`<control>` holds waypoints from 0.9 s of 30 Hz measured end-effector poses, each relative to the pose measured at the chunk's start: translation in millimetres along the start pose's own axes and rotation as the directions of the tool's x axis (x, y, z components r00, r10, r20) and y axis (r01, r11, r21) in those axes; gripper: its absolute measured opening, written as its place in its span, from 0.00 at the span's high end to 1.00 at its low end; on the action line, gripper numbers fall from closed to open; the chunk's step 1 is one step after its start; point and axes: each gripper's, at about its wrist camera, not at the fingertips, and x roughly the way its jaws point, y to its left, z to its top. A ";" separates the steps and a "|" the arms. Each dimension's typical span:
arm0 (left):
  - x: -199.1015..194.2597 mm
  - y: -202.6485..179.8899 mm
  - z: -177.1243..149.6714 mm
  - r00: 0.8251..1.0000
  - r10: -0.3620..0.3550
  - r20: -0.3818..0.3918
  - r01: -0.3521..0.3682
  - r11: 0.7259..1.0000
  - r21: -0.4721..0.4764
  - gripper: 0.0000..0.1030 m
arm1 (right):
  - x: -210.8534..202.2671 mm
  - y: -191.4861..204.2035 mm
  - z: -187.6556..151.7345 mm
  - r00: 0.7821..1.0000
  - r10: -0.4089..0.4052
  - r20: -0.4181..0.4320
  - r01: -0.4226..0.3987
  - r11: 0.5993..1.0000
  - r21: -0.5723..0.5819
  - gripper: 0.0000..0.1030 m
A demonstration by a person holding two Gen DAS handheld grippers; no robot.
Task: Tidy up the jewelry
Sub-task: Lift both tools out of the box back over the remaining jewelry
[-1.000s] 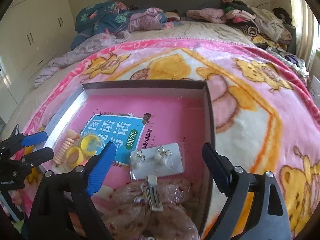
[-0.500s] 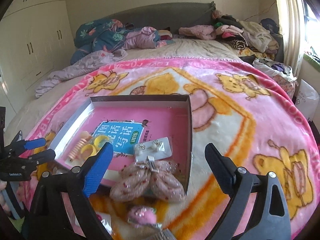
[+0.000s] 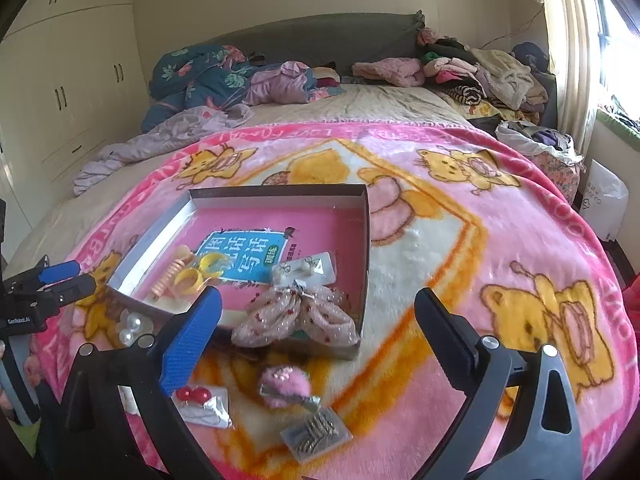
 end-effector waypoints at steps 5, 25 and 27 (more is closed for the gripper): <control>-10.0 -2.9 -4.7 1.000 0.001 0.009 -0.001 1.000 0.003 0.16 | -12.3 2.5 -6.6 1.000 -0.001 0.002 0.001 1.000 -0.008 0.08; -42.2 -9.4 -35.3 0.999 0.030 0.017 -0.030 0.999 0.020 0.16 | -48.1 18.4 -39.9 0.999 0.022 -0.034 -0.025 0.997 -0.074 0.08; -42.6 -10.4 -38.4 0.999 0.030 0.012 -0.030 0.999 0.023 0.16 | -49.2 20.7 -43.1 0.999 0.026 -0.041 -0.030 0.996 -0.085 0.08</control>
